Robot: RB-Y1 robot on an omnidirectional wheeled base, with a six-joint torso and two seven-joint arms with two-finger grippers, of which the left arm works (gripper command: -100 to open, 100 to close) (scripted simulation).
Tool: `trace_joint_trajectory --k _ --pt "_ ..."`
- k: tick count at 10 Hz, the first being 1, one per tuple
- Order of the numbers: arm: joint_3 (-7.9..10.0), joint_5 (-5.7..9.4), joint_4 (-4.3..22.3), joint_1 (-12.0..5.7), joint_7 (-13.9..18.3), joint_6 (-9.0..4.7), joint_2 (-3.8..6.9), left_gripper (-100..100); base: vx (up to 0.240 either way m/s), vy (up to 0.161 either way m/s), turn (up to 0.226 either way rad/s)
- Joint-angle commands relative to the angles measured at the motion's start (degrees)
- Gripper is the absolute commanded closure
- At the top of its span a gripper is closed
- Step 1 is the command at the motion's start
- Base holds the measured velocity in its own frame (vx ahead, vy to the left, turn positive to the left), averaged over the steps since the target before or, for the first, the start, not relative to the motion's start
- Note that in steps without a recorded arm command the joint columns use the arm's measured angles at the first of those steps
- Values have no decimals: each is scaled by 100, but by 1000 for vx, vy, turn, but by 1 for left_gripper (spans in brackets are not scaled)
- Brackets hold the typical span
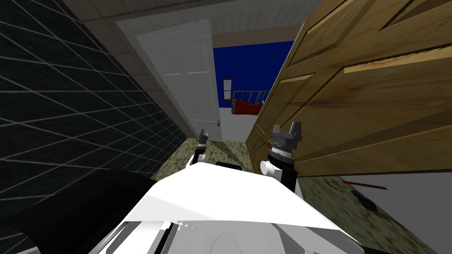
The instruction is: Pull the door open
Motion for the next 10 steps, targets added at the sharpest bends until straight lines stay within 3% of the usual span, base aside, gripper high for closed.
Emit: trace_joint_trajectory --k 1,10 --pt "24 5 239 -77 8 -49 41 -100 102 2 -29" --pt "110 3 1431 -440 8 -263 165 -100 98 11 -29"
